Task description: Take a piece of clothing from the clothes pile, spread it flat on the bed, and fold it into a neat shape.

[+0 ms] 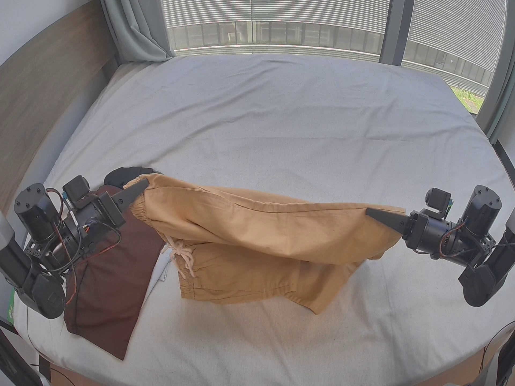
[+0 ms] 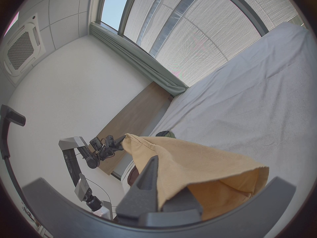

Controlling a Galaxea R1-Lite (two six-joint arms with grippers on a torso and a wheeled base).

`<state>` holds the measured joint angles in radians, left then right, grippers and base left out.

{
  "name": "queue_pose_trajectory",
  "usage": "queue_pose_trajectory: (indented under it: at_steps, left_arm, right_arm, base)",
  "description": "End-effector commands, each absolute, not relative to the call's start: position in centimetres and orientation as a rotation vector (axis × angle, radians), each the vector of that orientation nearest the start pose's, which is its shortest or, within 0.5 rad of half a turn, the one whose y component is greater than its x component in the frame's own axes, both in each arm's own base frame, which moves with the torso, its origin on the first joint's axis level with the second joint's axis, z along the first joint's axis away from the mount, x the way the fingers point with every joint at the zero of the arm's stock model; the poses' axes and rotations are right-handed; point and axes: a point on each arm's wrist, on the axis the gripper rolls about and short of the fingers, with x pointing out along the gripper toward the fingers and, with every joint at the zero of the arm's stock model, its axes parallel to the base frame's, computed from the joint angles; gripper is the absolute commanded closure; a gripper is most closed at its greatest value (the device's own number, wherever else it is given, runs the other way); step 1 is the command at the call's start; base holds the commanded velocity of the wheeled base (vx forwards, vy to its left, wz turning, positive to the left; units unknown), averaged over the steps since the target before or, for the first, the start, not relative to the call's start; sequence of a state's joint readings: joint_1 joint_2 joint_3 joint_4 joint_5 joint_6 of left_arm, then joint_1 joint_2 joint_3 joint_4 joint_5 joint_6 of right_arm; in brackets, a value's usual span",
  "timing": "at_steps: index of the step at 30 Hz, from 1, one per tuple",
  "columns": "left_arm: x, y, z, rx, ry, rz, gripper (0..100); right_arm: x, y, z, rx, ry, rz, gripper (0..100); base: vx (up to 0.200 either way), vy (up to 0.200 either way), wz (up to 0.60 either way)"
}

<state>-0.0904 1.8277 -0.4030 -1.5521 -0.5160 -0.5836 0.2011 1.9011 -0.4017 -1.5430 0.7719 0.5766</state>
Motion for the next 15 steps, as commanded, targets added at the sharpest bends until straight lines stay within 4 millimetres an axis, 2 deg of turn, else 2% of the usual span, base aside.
queue_pose_trajectory:
  at_steps: [1,15]
  left_arm:
    - [27.2,-3.5,14.3,-0.537,0.048,-0.625,100]
    - [28.2,-3.8,13.7,-0.535,0.057,-0.627,100]
  right_arm:
    - [27.3,7.2,12.0,0.516,0.230,0.955,100]
    - [27.6,6.8,12.9,0.506,0.189,0.949,100]
  base:
    - [0.000,0.000,0.00]
    - [0.000,0.000,0.00]
